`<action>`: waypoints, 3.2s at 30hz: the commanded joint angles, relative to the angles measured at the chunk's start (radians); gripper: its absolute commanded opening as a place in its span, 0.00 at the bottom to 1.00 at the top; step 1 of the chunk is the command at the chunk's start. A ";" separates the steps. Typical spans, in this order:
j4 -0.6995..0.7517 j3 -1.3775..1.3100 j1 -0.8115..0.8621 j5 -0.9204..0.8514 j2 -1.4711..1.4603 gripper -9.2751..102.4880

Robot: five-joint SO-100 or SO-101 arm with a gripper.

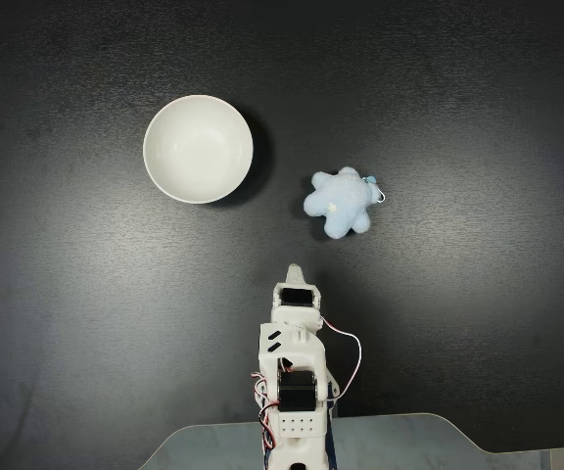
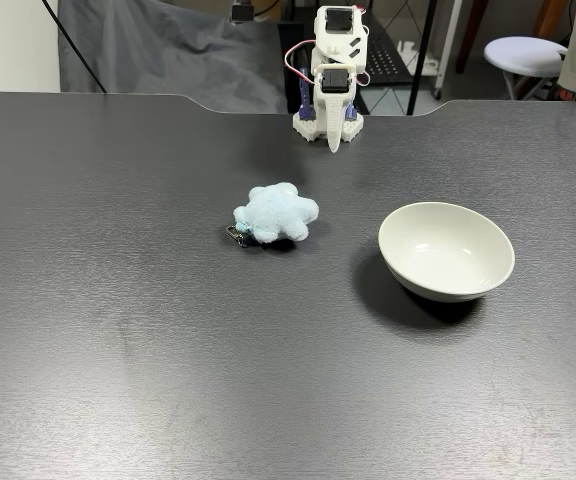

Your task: Grasp a skyblue doll and put it in the white bowl.

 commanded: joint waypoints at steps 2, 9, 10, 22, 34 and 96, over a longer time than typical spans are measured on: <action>-0.009 -0.018 -0.003 0.000 0.002 0.09; -0.018 -0.018 -0.002 -0.009 0.000 0.09; -0.032 -0.018 0.002 -0.009 -0.002 0.09; -0.319 -0.160 0.003 -0.011 -0.388 0.09; -0.066 -0.953 0.014 -0.011 -0.762 0.10; 0.075 -1.175 0.249 -1.235 -1.522 0.13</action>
